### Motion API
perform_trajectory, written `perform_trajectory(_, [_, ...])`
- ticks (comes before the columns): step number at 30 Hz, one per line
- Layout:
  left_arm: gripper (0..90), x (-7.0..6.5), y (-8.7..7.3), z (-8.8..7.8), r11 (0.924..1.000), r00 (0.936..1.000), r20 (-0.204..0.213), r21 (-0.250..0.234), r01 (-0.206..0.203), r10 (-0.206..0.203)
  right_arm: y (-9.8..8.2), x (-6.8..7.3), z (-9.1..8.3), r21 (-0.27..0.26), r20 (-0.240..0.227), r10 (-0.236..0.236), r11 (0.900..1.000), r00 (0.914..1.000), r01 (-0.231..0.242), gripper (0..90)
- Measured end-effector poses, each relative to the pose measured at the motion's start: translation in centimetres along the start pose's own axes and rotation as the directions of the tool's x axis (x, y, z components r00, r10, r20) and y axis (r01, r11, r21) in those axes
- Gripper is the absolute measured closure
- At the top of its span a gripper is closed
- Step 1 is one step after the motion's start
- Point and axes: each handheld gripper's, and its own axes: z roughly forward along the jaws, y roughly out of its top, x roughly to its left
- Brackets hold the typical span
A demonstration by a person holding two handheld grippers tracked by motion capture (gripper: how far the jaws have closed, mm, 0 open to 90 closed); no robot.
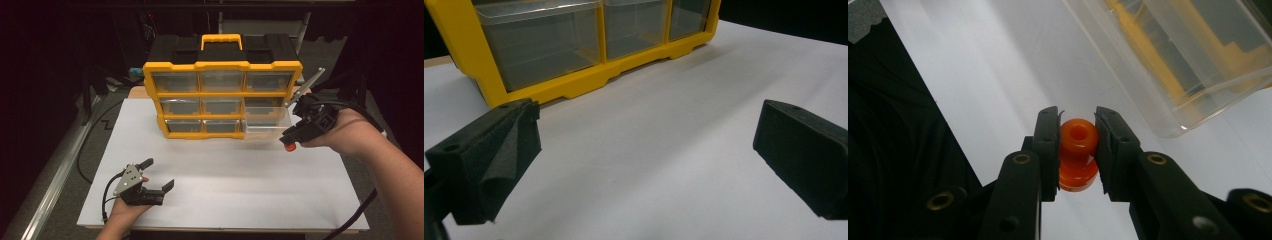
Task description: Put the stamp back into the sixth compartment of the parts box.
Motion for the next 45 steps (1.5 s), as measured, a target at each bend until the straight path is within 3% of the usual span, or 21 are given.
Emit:
perform_trajectory(22, [0.4, 0.0, 0.0, -0.1, 1.0, 0.9999, 0.009, -0.002, -0.005, 0.005, 3.7, -1.1, 0.0, -0.008, 0.005, -0.02, 1.0, 0.9998, 0.02, 74.0])
perform_trajectory(38, [0.4, 0.1, 0.1, 0.0, 0.9999, 0.9999, 0.014, -0.011, 0.001, -0.001, 5.5, -3.1, 0.8, -0.021, 0.023, 0.021, 1.0, 0.9995, -0.02, 74.0])
perform_trajectory(45, [0.5, 0.1, 0.1, 0.0, 0.9999, 0.9999, 0.015, -0.015, 0.001, -0.001, 6.6, -3.5, 1.1, -0.022, 0.032, 0.017, 1.0, 0.9993, -0.017, 74.0])
